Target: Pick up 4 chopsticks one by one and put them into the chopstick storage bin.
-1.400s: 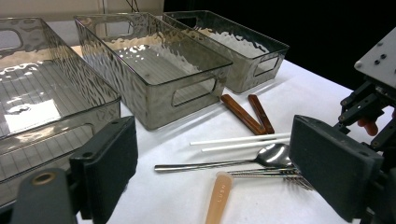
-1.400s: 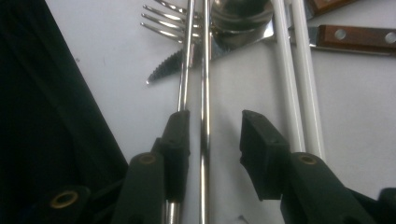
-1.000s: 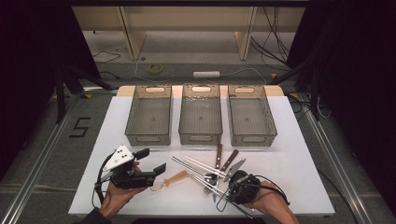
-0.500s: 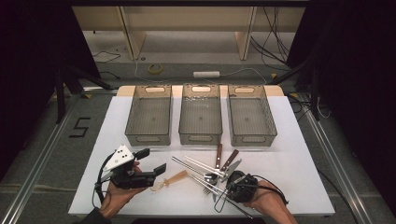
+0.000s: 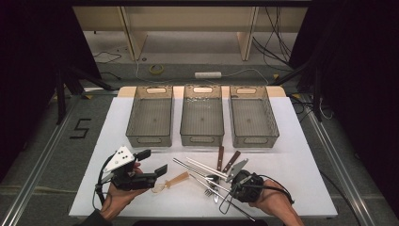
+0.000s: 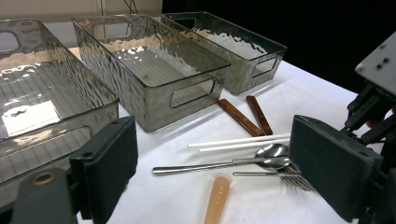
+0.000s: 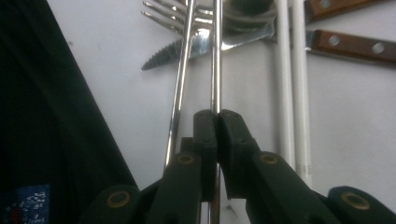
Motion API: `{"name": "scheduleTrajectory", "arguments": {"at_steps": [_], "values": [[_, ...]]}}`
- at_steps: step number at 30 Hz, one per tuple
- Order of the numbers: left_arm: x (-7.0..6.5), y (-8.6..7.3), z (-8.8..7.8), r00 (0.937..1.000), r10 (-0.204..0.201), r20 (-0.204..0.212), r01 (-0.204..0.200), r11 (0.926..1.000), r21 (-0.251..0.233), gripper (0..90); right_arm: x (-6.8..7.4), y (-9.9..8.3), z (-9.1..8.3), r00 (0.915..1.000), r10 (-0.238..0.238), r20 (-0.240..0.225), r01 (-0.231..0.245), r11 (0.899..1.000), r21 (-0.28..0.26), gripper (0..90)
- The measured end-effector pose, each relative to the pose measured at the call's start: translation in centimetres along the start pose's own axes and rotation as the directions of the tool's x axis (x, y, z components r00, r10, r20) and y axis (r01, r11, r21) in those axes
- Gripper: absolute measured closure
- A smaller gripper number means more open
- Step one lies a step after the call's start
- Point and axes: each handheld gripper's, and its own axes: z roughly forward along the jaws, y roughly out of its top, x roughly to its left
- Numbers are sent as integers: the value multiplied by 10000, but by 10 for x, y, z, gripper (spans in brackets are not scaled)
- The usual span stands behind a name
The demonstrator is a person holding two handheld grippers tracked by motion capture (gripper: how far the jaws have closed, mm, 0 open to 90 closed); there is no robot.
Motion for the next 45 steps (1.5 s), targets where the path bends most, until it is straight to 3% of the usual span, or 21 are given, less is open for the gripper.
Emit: {"name": "scheduleTrajectory", "arguments": {"at_steps": [5, 7, 12, 16, 20, 22, 23, 25, 26, 28, 31, 32, 34, 35, 36, 37, 38, 40, 42, 45], "values": [[-3, 2, 5, 9998, 64, 185, -68, 9997, 216, 155, -1, 5, -9, 9999, -131, 13, 131, 9994, -335, 863], [-6, 4, 8, 9992, 273, 297, -286, 9986, 443, 155, 0, 9, -10, 9997, -221, 66, 223, 9991, -356, 863], [-17, 8, 22, 9947, 799, 653, -888, 9851, 1472, 154, 3, 23, -15, 9964, -840, 70, 842, 9954, -460, 863], [-27, 9, 35, 9831, 1461, 1101, -1696, 9537, 2486, 169, 5, 29, -16, 9937, -1121, 88, 1124, 9926, -460, 863], [-36, 10, 45, 9677, 2105, 1387, -2433, 9240, 2951, 189, 8, 35, -16, 9901, -1403, 33, 1404, 9893, -409, 862], [-40, 9, 52, 9594, 2371, 1527, -2755, 9038, 3275, 191, 9, 39, -15, 9860, -1670, 27, 1670, 9854, -344, 862], [-43, 9, 55, 9521, 2559, 1676, -2999, 8887, 3469, 195, 12, 42, -16, 9819, -1892, 9, 1892, 9814, -316, 862], [-46, 7, 60, 9439, 2683, 1926, -3231, 8707, 3707, 206, 12, 43, -16, 9794, -2019, 12, 2018, 9788, -349, 862], [-48, 6, 62, 9371, 2833, 2039, -3423, 8605, 3773, 217, 13, 45, -16, 9779, -2089, 2, 2088, 9773, -367, 862], [-52, 2, 67, 9195, 3243, 2223, -3889, 8333, 3929, 234, 15, 48, -17, 9738, -2275, 56, 2275, 9732, -339, 862], [-55, -3, 71, 9054, 3480, 2431, -4210, 8095, 4092, 269, 17, 50, -18, 9718, -2359, 7, 2358, 9715, -223, 862], [-56, -3, 71, 9011, 3536, 2508, -4299, 8035, 4117, 269, 17, 50, -18, 9718, -2359, 7, 2358, 9715, -223, 862], [-58, -4, 72, 8957, 3665, 2517, -4416, 7987, 4087, 294, 18, 51, -17, 9673, -2535, 16, 2535, 9671, -199, 862], [-58, -4, 72, 8910, 3732, 2586, -4512, 7915, 4122, 308, 19, 52, -16, 9666, -2562, 2, 2561, 9665, -180, 862], [-59, -4, 72, 8899, 3756, 2590, -4535, 7902, 4123, 319, 20, 52, -16, 9651, -2619, 0, 2619, 9650, -143, 862], [-60, -5, 73, 8852, 3802, 2679, -4623, 7828, 4166, 331, 20, 53, -16, 9642, -2653, -23, 2652, 9641, -86, 862], [-60, -5, 73, 8834, 3844, 2679, -4658, 7821, 4138, 347, 20, 54, -17, 9601, -2796, -21, 2796, 9601, -15, 862], [-62, -6, 74, 8734, 3982, 2803, -4845, 7676, 4196, 381, 21, 54, -17, 9600, -2800, 13, 2800, 9600, -40, 862], [-62, -7, 75, 8674, 4018, 2935, -4948, 7590, 4233, 432, 21, 56, -17, 9527, -3038, 31, 3038, 9527, -16, 862], [-63, -7, 75, 8612, 4049, 3072, -5046, 7535, 4214, 494, 22, 56, -17, 9502, -3115, 29, 3115, 9502, -3, 862]]}}
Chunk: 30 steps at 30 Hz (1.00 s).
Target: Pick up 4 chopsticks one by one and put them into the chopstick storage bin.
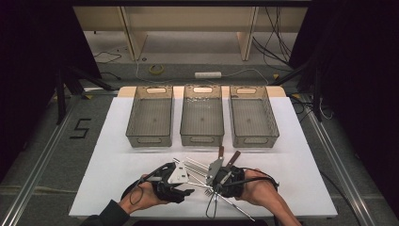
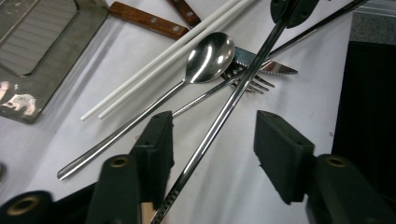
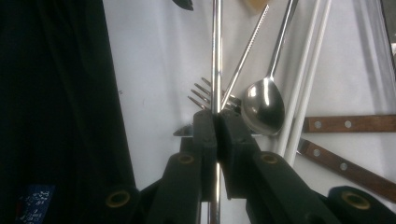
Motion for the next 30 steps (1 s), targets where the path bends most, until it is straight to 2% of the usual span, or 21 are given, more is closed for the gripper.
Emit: {"name": "scheduleTrajectory", "arguments": {"at_steps": [12, 13, 16, 19, 21, 24, 25, 26, 30], "values": [[-1, 0, 0, 9987, 495, 102, -497, 9985, 212, 690, 1, 2, 1, 9989, -425, -194, 427, 9990, 111, 862], [-1, 0, 0, 9983, 569, 158, -573, 9980, 261, 702, 2, 2, 1, 9993, -339, -184, 340, 9994, 78, 862], [-2, -1, 0, 9963, 765, 393, -779, 9963, 354, 733, 2, 1, 2, 9983, -525, -259, 525, 9986, 7, 860], [-5, -1, 0, 9894, 1150, 882, -1187, 9922, 379, 783, 1, -1, 1, 9960, -835, -333, 834, 9965, -42, 847], [-8, -1, 0, 9819, 1195, 1473, -1246, 9918, 264, 836, -1, -3, -2, 9969, -720, -325, 716, 9974, -122, 808], [-9, 1, 0, 9851, 1106, 1318, -1138, 9934, 171, 861, -9, -8, -7, 9989, -414, -201, 407, 9987, -320, 773], [-7, 0, -1, 9857, 1050, 1314, -1070, 9942, 82, 861, -10, -10, -11, 9998, -116, -159, 107, 9986, -513, 735], [-5, 0, -3, 9872, 933, 1292, -945, 9955, 28, 862, -12, -12, -14, 9999, -7, -123, -1, 9979, -641, 667], [2, -1, -6, 9936, 346, 1075, -347, 9994, -16, 863, -17, -20, -24, 9957, 927, -30, -921, 9852, -1447, 546]]}}
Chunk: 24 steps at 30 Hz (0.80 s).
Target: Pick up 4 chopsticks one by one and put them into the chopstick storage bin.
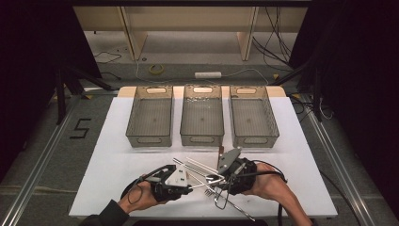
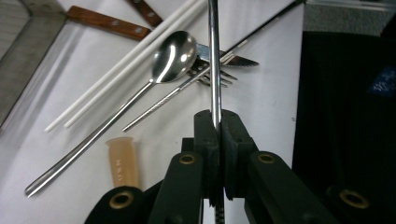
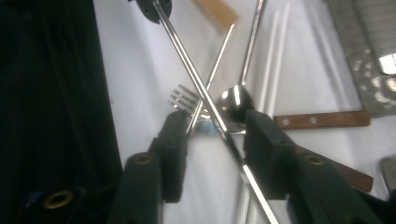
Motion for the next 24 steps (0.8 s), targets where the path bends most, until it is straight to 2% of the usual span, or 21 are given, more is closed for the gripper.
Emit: {"name": "scheduleTrajectory", "arguments": {"at_steps": [1, 3, 5, 6, 9, 11, 12, 14, 16, 19, 21, 24], "values": [[1, 0, -1, 9998, -177, -37, 177, 9998, 4, 862, -1, -2, -3, 9990, 438, 72, -436, 9985, -344, 504], [4, 0, -2, 9978, -601, -265, 599, 9982, -71, 863, -1, -4, -4, 9982, 570, 205, -559, 9971, -509, 474], [9, -1, -3, 9931, -1095, -420, 1088, 9939, -184, 863, -1, -8, -6, 9945, 993, 329, -959, 9912, -915, 437], [12, -2, -5, 9885, -1434, -480, 1422, 9895, -265, 862, -1, -9, -6, 9932, 1100, 372, -1056, 9888, -1050, 427], [18, -3, -10, 9764, -2015, -779, 1975, 9787, -568, 862, 0, -15, -7, 9879, 1463, 523, -1373, 9797, -1464, 420], [21, -4, -12, 9658, -2428, -908, 2367, 9688, -732, 862, -2, -20, -7, 9832, 1763, 482, -1661, 9718, -1674, 415], [24, -5, -14, 9575, -2714, -980, 2633, 9607, -877, 862, -2, -22, -6, 9810, 1892, 434, -1793, 9688, -1713, 402], [27, -6, -16, 9467, -2994, -1187, 2885, 9522, -1004, 862, -2, -27, -3, 9739, 2244, 343, -2153, 9610, -1736, 380], [32, -8, -20, 9279, -3480, -1336, 3316, 9343, -1306, 862, 0, -31, 0, 9722, 2326, 276, -2253, 9606, -1627, 371], [39, -11, -26, 9076, -3882, -1597, 3633, 9170, -1647, 863, 2, -36, 3, 9658, 2566, 363, -2473, 9546, -1663, 360], [45, -13, -31, 8905, -4197, -1758, 3874, 9019, -1910, 862, 3, -38, 4, 9611, 2714, 509, -2588, 9495, -1773, 352], [53, -16, -37, 8695, -4482, -2076, 4057, 8878, -2174, 862, 5, -43, 7, 9522, 2990, 628, -2799, 9362, -2125, 330]]}}
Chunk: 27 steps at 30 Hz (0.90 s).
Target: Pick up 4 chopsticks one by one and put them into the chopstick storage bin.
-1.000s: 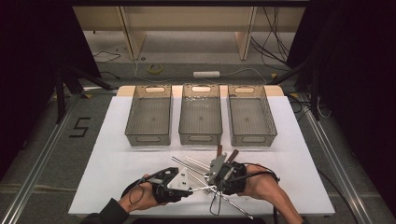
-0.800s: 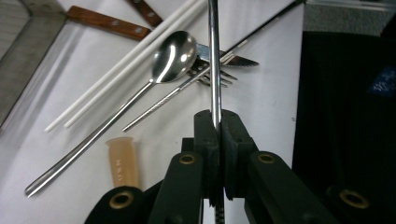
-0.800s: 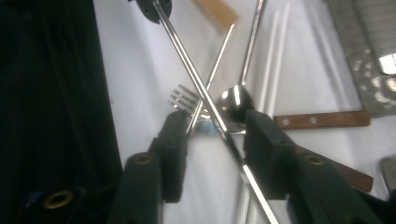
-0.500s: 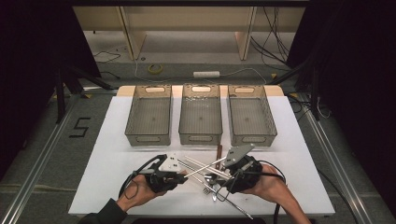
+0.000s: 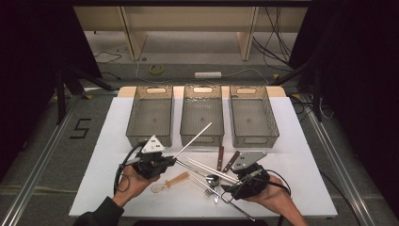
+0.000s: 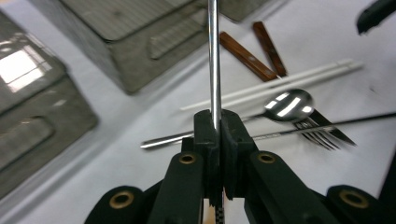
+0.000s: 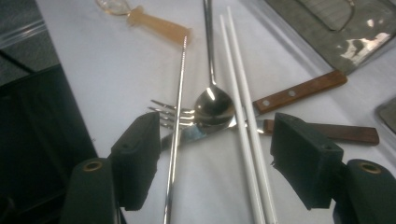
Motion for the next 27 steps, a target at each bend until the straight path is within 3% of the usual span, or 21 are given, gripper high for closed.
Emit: {"name": "scheduleTrajectory", "arguments": {"at_steps": [4, 11, 14, 20, 23, 27], "values": [[16, 4, -4, 9977, -435, -516, 425, 9989, -189, 862, 0, -6, 2, 9992, 395, -69, -397, 9980, -481, 325], [49, 11, -3, 9847, -1230, -1235, 1175, 9918, -508, 863, 9, -12, 4, 9995, 268, -180, -274, 9989, -371, 320], [63, 15, -3, 9750, -1734, -1392, 1634, 9833, -802, 863, 11, -16, 6, 9992, 337, -216, -344, 9988, -338, 308], [86, 20, -1, 9571, -2122, -1971, 1967, 9758, -953, 863, 12, -21, 7, 9986, 465, -269, -471, 9986, -239, 300], [99, 23, 0, 9471, -2517, -1993, 2323, 9657, -1158, 862, 12, -22, 9, 9983, 472, -336, -477, 9987, -157, 299], [113, 25, 4, 9341, -2774, -2248, 2556, 9591, -1218, 862, 14, -24, 10, 9979, 500, -400, -505, 9987, -108, 296]]}}
